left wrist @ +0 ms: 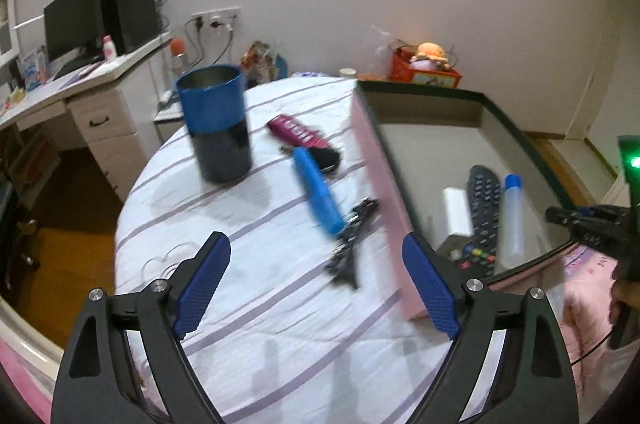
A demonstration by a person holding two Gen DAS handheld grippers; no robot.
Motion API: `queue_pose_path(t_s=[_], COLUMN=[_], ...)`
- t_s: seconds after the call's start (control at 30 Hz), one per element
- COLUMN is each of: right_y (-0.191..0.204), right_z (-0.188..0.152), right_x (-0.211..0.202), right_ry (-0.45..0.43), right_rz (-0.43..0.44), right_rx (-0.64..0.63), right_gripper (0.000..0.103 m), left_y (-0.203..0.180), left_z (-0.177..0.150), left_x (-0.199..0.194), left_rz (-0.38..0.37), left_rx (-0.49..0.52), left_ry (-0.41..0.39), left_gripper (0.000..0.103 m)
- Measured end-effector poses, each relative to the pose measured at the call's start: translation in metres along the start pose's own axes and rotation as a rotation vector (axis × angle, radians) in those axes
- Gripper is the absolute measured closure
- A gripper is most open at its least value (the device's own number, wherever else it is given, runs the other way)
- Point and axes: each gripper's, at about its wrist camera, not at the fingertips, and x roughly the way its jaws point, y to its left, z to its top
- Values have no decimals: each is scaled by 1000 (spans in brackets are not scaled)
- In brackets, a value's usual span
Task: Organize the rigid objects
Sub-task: 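Move the left tool to the black hair clip and grasp it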
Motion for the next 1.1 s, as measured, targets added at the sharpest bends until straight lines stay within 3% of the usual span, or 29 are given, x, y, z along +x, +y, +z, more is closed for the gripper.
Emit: queue_pose_path(t_s=[0.2, 0.53, 0.67, 0.77, 0.8, 0.9, 1.0, 1.1], right_y=[0, 0, 0, 0, 1, 0, 0, 0], right_z=[-1, -1, -1, -1, -1, -1, -1, -1], right_x=[0, 0, 0, 0, -1, 0, 0, 0], right_ry=[1, 2, 3, 3, 4, 4, 4, 4], right_rz=[-2, -3, -4, -5, -6, -7, -7, -7], right_rx=[-1, -2, -3, -2, -4, -3, -2, -2], right_gripper=[75, 75, 75, 75, 75, 75, 75, 75], left_y=[12, 2, 0, 1, 0, 0, 3, 7], left_z=[-11, -21, -21, -21, -21, -20, -18, -17], left_x=[15, 55, 67, 71, 71, 73, 74, 74], left_rz=[9, -54, -43, -75, -79, -61, -76, -70], left_rx=[-34, -27, -37, -29, -23, 3, 15, 7], left_ry=[51, 148, 151, 155, 152, 155, 161, 161], left_gripper=[11, 11, 16, 16, 18, 41, 45, 64])
